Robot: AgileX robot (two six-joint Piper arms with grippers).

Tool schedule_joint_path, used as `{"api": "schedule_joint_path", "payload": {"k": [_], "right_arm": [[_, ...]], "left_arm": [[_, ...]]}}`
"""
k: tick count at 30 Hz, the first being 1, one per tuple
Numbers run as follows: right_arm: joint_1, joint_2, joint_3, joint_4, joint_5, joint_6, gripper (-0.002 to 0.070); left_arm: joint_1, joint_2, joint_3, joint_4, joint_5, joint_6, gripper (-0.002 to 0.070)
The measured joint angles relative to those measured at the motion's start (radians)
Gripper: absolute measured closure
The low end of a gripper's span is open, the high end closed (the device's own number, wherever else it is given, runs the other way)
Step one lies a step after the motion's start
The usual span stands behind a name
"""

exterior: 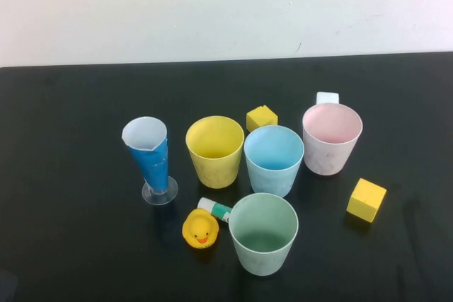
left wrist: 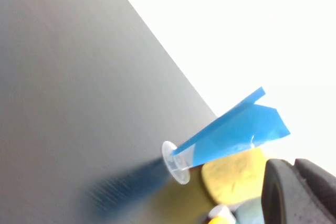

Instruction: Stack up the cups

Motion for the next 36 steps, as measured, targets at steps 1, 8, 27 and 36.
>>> {"api": "schedule_joint_path", "payload": {"k": [1, 8, 27, 36], "right_arm": [[0.000, 0.000, 0.000, 0.000, 0.000, 0.000, 0.0679], [0.000, 0.000, 0.000, 0.000, -0.002, -0.068, 0.0678], [0.000, 0.000, 0.000, 0.000, 0.046, -0.113, 0.0679], [0.000, 0.000, 0.000, 0.000, 0.046, -0.122, 0.0679]], "left_arm": [[0.000, 0.000, -0.016, 0.010, 0.022, 0.039, 0.0677], [0.000, 0.167, -0.409, 0.246, 0.362, 0.272, 0.0677], [-0.104, 1.021, -1.262, 0.437, 0.835, 0.632, 0.0677], [-0.340, 1.339, -1.490, 0.565, 0.943, 0.589, 0.0624]]}}
